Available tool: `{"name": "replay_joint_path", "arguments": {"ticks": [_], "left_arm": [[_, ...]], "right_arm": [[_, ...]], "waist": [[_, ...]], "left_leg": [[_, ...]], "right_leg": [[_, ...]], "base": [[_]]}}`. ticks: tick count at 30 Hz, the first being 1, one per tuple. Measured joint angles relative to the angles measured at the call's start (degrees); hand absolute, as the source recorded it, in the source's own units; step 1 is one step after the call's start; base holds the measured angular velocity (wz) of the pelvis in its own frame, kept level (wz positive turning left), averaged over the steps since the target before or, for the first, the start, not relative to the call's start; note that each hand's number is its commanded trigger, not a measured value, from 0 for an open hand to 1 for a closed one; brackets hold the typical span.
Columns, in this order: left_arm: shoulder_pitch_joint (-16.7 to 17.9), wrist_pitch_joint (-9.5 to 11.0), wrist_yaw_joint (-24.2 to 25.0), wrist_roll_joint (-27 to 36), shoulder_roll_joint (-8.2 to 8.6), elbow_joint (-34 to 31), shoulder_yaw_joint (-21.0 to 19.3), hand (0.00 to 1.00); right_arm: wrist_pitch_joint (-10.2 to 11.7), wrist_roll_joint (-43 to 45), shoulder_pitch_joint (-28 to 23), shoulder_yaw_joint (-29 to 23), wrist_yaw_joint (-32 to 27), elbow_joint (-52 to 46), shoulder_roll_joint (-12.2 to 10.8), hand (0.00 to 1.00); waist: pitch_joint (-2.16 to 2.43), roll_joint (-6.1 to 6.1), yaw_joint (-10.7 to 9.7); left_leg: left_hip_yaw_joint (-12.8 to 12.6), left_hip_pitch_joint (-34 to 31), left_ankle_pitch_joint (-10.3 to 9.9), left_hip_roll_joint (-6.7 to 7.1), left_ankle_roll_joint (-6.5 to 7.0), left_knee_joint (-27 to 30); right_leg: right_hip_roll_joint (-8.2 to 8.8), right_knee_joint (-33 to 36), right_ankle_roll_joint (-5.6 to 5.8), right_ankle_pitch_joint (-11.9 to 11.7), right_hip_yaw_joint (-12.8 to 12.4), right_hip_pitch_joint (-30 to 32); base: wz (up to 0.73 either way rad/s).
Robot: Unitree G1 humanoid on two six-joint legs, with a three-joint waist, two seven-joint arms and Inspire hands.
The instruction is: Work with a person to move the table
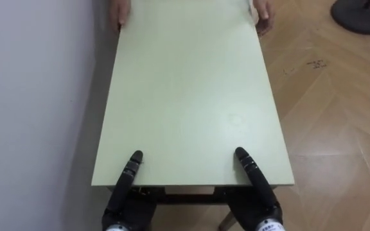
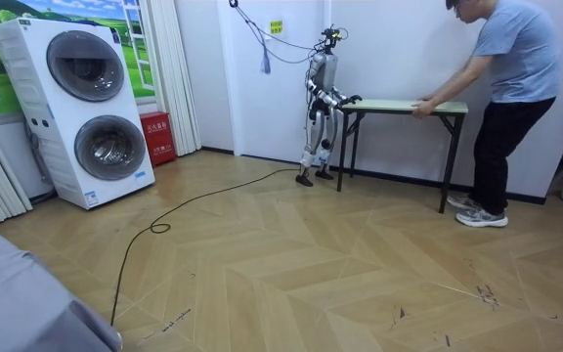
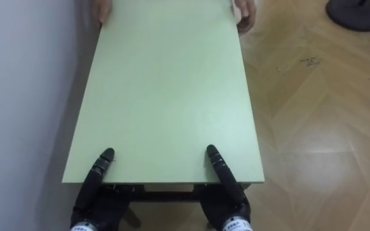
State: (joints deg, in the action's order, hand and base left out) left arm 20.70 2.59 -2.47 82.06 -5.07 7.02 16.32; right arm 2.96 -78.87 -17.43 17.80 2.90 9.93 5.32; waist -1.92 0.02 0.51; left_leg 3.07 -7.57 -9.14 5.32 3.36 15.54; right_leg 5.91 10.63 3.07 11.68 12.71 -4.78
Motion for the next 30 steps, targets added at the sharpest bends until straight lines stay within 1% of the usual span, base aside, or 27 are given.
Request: {"name": "replay_joint_path", "arguments": {"ticks": [1, 2, 4, 6, 7, 8, 9, 10, 11, 13, 14, 16, 17, 18, 19, 21, 24, 27, 30], "left_arm": [[0.0, 0.0, 0.3, -0.1, 0.1, 0.4, -0.1, 1.0], [0.0, 0.0, 0.9, -0.6, 0.36, 1.2, -0.6, 1.0], [-0.1, -0.1, 1.1, -1.1, 0.67, 1.7, -1.0, 1.0], [-0.4, -0.1, 2.5, -2.4, 1.76, 3.4, -2.1, 1.0], [-0.4, -0.1, 2.7, -3.0, 1.81, 3.8, -2.3, 0.94], [-0.4, -0.3, 3.1, -3.3, 1.85, 4.5, -2.7, 0.76], [-0.6, -0.5, 3.2, -3.6, 1.96, 5.3, -3.0, 0.18], [-0.7, -0.6, 3.3, -3.6, 1.98, 5.6, -3.1, 0.0], [-0.9, -0.9, 3.5, -3.6, 2.04, 6.3, -3.2, 0.0], [-1.3, -1.5, 4.3, -4.1, 2.02, 7.4, -3.5, 0.0], [-1.6, -1.9, 5.3, -4.3, 1.95, 8.2, -3.8, 0.0], [-2.0, -2.1, 7.4, -8.2, 1.25, 10.0, -3.8, 0.0], [-2.1, -2.3, 8.1, -12.1, 0.06, 10.9, -3.5, 0.0], [-2.0, -2.6, 8.2, -14.5, -0.44, 11.2, -3.1, 0.0], [-2.1, -2.6, 8.2, -15.7, -0.76, 11.1, -3.0, 0.0], [-2.4, -2.6, 8.4, -18.4, -0.81, 11.1, -2.6, 0.0], [-2.5, -3.1, 9.7, -20.2, -0.68, 11.2, -2.0, 0.0], [-2.7, -3.9, 10.5, -20.3, -0.95, 11.2, -1.5, 0.0], [-2.9, -4.5, 11.0, -20.3, -1.13, 11.2, -1.4, 0.0]], "right_arm": [[0.0, 0.3, 0.0, -0.2, 0.3, 0.4, -0.3, 1.0], [-0.1, 0.8, 0.0, -0.3, 0.5, 0.9, -0.9, 1.0], [-0.2, 1.1, 0.3, -0.3, 0.5, 1.2, -1.1, 1.0], [-0.6, 1.7, 0.6, -0.7, 1.1, 2.2, -1.7, 1.0], [-0.6, 2.1, 0.7, -0.7, 1.3, 2.7, -2.0, 1.0], [-0.6, 2.8, 1.0, -0.9, 1.6, 3.5, -2.6, 1.0], [-0.6, 3.4, 1.0, -1.2, 1.9, 4.3, -3.1, 0.52], [-0.6, 3.5, 1.0, -1.2, 1.9, 4.6, -3.2, 0.0], [-0.6, 3.8, 1.2, -1.4, 2.0, 5.2, -3.4, 0.0], [-1.2, 4.2, 1.4, -2.0, 2.0, 5.4, -3.4, 0.0], [-1.7, 4.4, 1.5, -2.4, 2.4, 5.5, -3.3, 0.0], [-2.3, 5.0, 1.6, -2.9, 6.1, 7.3, -3.2, 0.0], [-2.7, 5.9, 1.5, -2.9, 8.9, 8.6, -2.6, 0.0], [-3.1, 7.3, 1.6, -2.8, 10.9, 9.9, -2.1, 0.0], [-3.1, 7.7, 1.6, -2.7, 11.6, 10.2, -1.8, 0.0], [-3.6, 9.3, 1.5, -2.7, 14.2, 10.8, -0.7, 0.0], [-4.3, 10.3, 1.5, -2.8, 16.2, 11.3, -0.1, 0.0], [-4.9, 10.4, 1.6, -2.8, 17.4, 11.3, 0.9, 0.0], [-5.6, 10.4, 1.6, -2.8, 18.8, 11.4, 1.5, 0.0]], "waist": [[0.03, 0.02, 0.0], [0.18, -0.01, 0.0], [0.19, 0.03, 0.1], [0.23, 0.03, 0.3], [0.29, 0.04, 0.3], [0.37, 0.05, 0.3], [0.46, 0.14, 0.2], [0.63, 0.21, 0.2], [1.01, 0.27, 0.2], [1.12, 0.45, 0.2], [1.06, 0.62, 0.2], [1.04, 0.82, 0.2], [1.03, 0.88, 0.1], [1.03, 0.87, 0.0], [1.02, 0.86, 0.0], [0.99, 0.81, -0.3], [0.89, 0.51, -0.4], [0.86, 0.35, -0.3], [0.81, 0.13, -0.4]], "left_leg": [[-0.1, 0.2, 0.0, -0.03, 0.02, -0.1], [-0.6, 0.3, 0.0, -0.18, 0.04, -0.2], [-1.5, 0.3, 0.0, -0.46, 0.21, -0.2], [-1.9, 0.7, 0.0, -0.54, 0.27, -0.2], [-2.0, 0.8, 0.0, -0.59, 0.27, -0.3], [-2.1, 1.2, 0.0, -0.59, 0.27, -0.3], [-2.1, 1.6, 0.0, -0.6, 0.27, -0.5], [-2.1, 1.8, 0.0, -0.62, 0.27, -0.6], [-2.1, 2.0, 0.0, -0.61, 0.38, -0.9], [-2.2, 2.2, 0.1, -0.61, 0.46, -1.1], [-2.3, 2.3, 0.1, -0.62, 0.5, -1.2], [-2.4, 2.6, 0.2, -0.6, 0.62, -1.3], [-2.4, 3.0, 0.2, -0.62, 0.62, -1.5], [-2.6, 3.5, 0.2, -0.68, 0.61, -1.9], [-2.7, 3.6, 0.2, -0.71, 0.61, -1.9], [-3.0, 3.9, 0.2, -0.76, 0.6, -2.1], [-3.6, 4.2, 0.2, -0.88, 0.6, -2.2], [-4.4, 4.2, 0.2, -0.89, 0.61, -2.2], [-4.5, 4.2, 0.2, -0.99, 0.6, -2.2]], "right_leg": [[0.0, 0.0, 0.0, 0.0, 0.0, -0.1], [-0.01, 0.0, 0.0, 0.0, -0.1, -0.2], [-0.01, 0.0, 0.01, 0.0, -0.1, -0.1], [-0.01, 0.1, -0.01, 0.0, -0.1, -0.2], [-0.01, 0.1, -0.01, 0.0, -0.1, -0.3], [-0.01, 0.0, -0.01, 0.0, 0.0, -0.6], [-0.01, 0.0, -0.01, 0.0, 0.0, -1.1], [-0.02, 0.0, -0.01, 0.0, 0.0, -1.1], [-0.02, 0.0, -0.01, 0.0, 0.0, -1.2], [-0.02, 0.0, -0.01, 0.0, 0.0, -1.3], [-0.02, 0.0, -0.01, 0.0, 0.0, -1.3], [0.02, -0.1, -0.01, 0.0, 0.0, -1.5], [0.03, -0.1, 0.0, 0.0, 0.0, -1.8], [0.02, -0.2, 0.0, 0.0, -0.1, -2.1], [0.02, -0.2, 0.0, 0.0, -0.1, -2.1], [0.02, -0.3, 0.0, 0.0, -0.3, -2.2], [0.0, -0.3, 0.0, 0.0, -1.2, -2.2], [0.07, -0.9, 0.0, 0.0, -1.5, -2.3], [0.04, -0.9, 0.0, 0.0, -1.4, -2.2]], "base": [[0.0], [-0.04], [-0.06], [-0.09], [-0.11], [-0.06], [-0.04], [0.0], [0.0], [-0.02], [-0.04], [0.0], [-0.06], [-0.09], [-0.12], [-0.11], [-0.11], [-0.13], [-0.03]]}}
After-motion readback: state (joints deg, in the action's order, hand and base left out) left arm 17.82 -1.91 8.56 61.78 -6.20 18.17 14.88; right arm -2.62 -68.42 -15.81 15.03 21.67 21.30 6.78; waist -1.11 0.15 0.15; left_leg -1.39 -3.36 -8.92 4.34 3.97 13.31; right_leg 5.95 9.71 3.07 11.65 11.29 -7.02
